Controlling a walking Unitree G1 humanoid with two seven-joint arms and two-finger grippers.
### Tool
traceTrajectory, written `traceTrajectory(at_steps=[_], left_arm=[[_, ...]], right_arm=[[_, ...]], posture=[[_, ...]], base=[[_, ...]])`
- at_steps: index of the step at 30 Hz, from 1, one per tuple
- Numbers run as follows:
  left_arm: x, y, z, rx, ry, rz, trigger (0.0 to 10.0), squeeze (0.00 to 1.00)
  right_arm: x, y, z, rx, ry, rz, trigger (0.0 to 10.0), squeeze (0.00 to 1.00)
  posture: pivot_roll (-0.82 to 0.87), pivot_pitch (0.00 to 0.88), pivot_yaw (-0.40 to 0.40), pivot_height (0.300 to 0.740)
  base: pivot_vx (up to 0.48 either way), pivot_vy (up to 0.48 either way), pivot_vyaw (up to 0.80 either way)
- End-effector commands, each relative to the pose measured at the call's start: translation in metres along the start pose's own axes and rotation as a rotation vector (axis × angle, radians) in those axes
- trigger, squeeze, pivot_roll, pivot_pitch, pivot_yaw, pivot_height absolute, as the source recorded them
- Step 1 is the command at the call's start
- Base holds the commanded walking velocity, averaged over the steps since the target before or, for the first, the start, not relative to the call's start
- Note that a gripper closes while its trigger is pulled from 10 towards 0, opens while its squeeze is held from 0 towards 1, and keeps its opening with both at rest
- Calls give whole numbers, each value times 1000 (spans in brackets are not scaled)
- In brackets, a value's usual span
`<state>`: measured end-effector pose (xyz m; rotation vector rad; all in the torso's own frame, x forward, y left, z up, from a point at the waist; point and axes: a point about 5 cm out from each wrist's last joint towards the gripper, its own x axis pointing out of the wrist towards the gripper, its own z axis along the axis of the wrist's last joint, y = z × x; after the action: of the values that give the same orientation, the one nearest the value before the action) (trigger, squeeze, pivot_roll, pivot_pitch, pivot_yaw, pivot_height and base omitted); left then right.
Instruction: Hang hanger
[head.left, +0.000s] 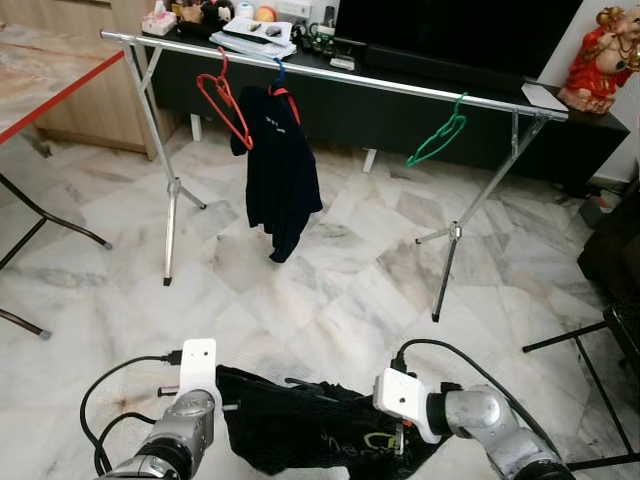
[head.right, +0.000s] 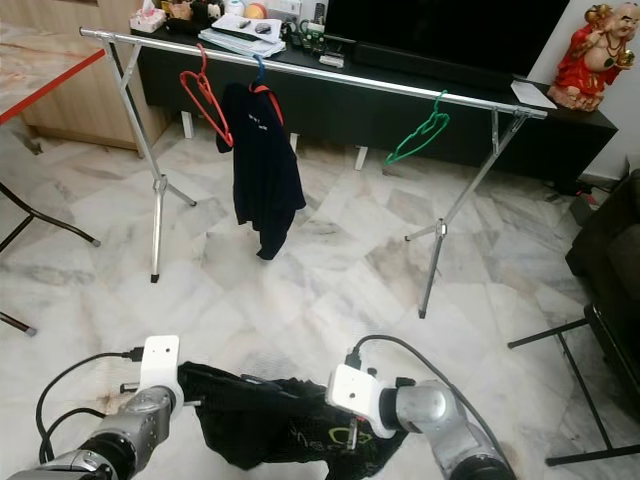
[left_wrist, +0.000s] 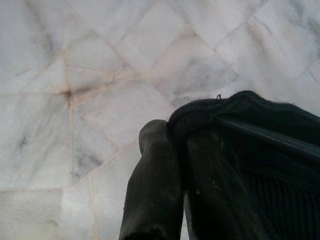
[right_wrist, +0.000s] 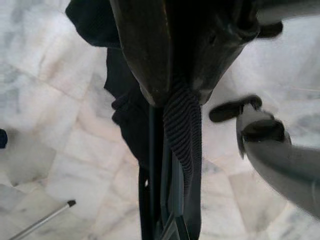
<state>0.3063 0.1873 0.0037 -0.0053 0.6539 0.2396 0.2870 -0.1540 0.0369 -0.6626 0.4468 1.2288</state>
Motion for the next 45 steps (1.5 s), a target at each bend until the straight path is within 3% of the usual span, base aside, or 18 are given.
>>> traceTrajectory(at_steps=[1,4,6,9,13,17,19,23,25,27,35,38,41,45], left_arm=[[-3,90,1,-46,-5,432,0,0],[-3,89,1,-42,5,400,0,0],[-1,83,-1,-47,23,356,0,0],[-3,86,-6,-80,37,394,0,0],[-4,92,-8,-125,36,436,0,0],[-7,101,-13,-217,49,490,0,0],[-5,96,-17,-258,75,434,0,0],[-4,89,-20,-284,97,378,0,0],[-1,67,-23,-282,134,213,0,0],[-1,56,-24,-250,136,138,0,0],[-1,52,-26,-253,147,66,0,0],[-1,59,-24,-255,135,94,0,0],[-2,83,-16,-319,71,276,0,0],[-6,105,-14,-365,41,412,0,0]], right_arm=[[-73,3,-72,122,332,-44,10000,0],[-72,2,-70,101,322,-69,10000,0],[-68,0,-64,146,259,-86,10000,0],[-67,1,-58,180,203,-56,10000,0],[-72,1,-62,159,254,-54,10000,0],[-85,2,-76,122,379,-63,10000,0],[-85,-3,-70,161,318,-116,10000,0],[-84,-4,-67,157,297,-128,10000,0],[-85,-8,-65,148,291,-165,10000,0],[-85,-11,-65,145,293,-188,10000,0],[-86,-16,-61,147,268,-224,10000,0],[-87,-16,-61,143,268,-230,10000,0],[-89,-16,-63,148,277,-224,10000,0],[-93,-13,-66,160,285,-213,10000,0]], posture=[[-15,118,-159,740],[-11,118,-159,740],[-9,117,-157,740],[-12,117,-154,740],[-14,117,-155,740],[-14,114,-152,740],[-13,111,-149,740],[-14,110,-148,740],[-14,110,-148,740],[-15,103,-146,740],[-15,100,-147,740],[-16,102,-148,740],[-17,104,-149,740],[-21,106,-151,740]], base=[[0,0,0],[0,0,0],[0,0,0],[0,0,0],[0,0,0],[0,0,0],[0,0,0],[0,0,0],[0,0,0],[0,0,0],[0,0,0],[0,0,0],[0,0,0],[0,0,0]])
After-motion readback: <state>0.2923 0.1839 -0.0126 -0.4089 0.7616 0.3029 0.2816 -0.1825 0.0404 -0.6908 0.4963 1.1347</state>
